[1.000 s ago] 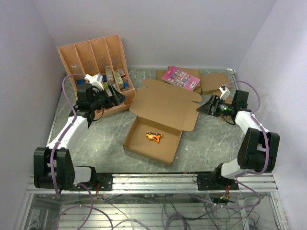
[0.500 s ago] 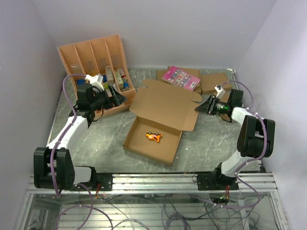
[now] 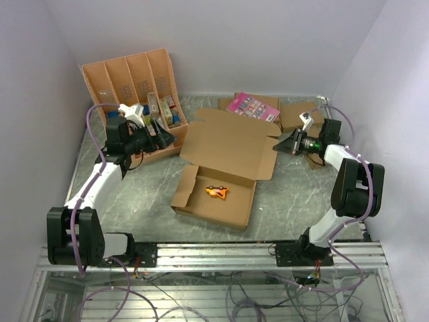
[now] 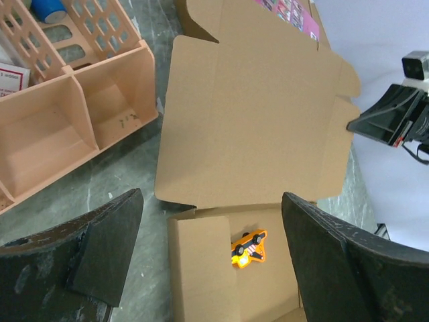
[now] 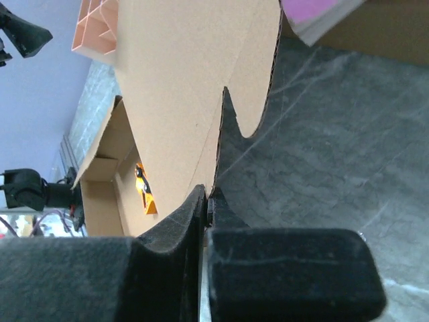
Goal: Fold the paper box
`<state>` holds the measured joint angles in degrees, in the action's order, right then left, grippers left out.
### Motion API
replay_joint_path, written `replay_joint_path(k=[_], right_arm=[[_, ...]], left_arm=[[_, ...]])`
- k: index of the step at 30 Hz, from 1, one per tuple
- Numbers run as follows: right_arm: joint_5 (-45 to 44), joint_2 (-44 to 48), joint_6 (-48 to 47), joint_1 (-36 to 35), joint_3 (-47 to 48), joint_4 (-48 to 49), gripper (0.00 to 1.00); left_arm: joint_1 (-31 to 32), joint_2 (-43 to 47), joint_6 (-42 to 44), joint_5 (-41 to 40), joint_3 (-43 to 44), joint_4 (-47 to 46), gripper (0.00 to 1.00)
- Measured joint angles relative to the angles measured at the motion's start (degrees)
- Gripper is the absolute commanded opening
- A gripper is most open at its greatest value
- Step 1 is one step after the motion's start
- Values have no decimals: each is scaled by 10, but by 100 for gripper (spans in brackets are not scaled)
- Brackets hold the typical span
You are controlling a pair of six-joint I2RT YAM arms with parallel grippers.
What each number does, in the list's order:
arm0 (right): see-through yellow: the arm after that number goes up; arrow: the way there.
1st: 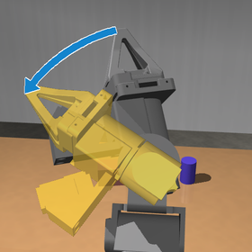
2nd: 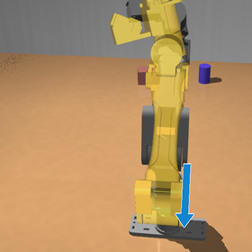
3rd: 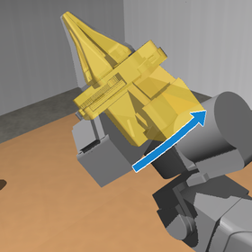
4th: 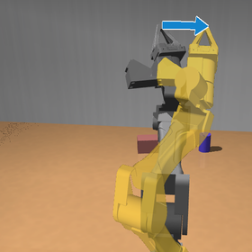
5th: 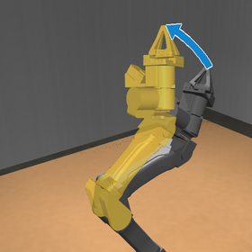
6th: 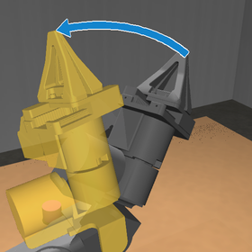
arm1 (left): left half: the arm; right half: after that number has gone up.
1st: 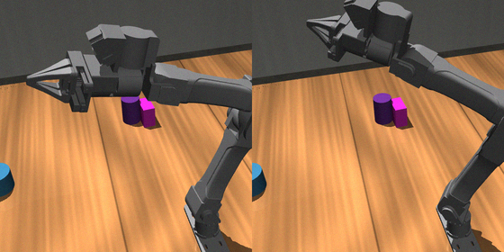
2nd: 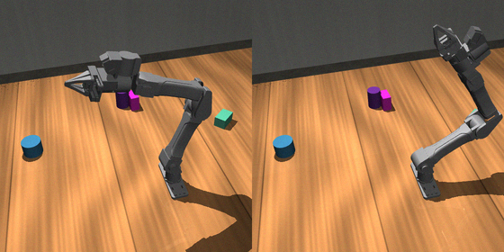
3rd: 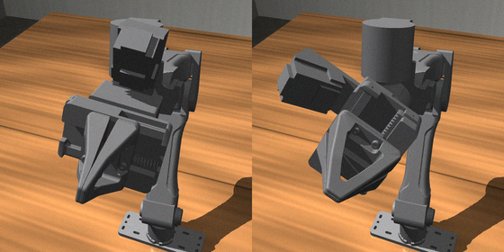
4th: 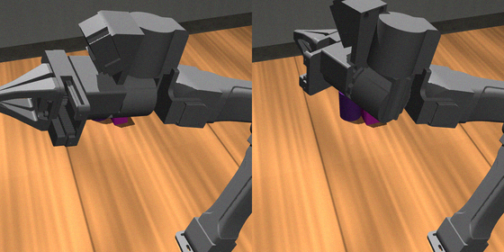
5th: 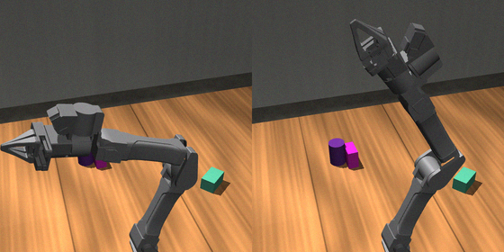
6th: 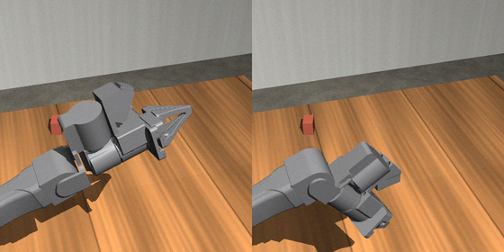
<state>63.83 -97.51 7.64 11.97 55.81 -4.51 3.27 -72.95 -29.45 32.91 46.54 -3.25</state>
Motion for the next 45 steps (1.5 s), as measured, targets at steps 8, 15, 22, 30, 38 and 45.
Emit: replay_joint_path(k=[8,15,22,30,38,45], right_arm=[[12,0,-62,0,46,-34,0],[13,0,-65,0,45,-33,0],[12,0,-66,0,40,-28,0],[8,5,-67,-2,28,-22,0],[7,22,-68,-5,14,-16,0],[4,29,-69,-8,-2,-14,0]], left_arm=[[-1,-65,39,14,53,44,75],[6,-47,83,-80,48,173,61],[23,-50,70,-149,15,223,61],[56,-72,45,-132,-39,234,67],[55,-58,-11,-56,-103,175,67],[55,-47,-68,26,-142,86,66]])
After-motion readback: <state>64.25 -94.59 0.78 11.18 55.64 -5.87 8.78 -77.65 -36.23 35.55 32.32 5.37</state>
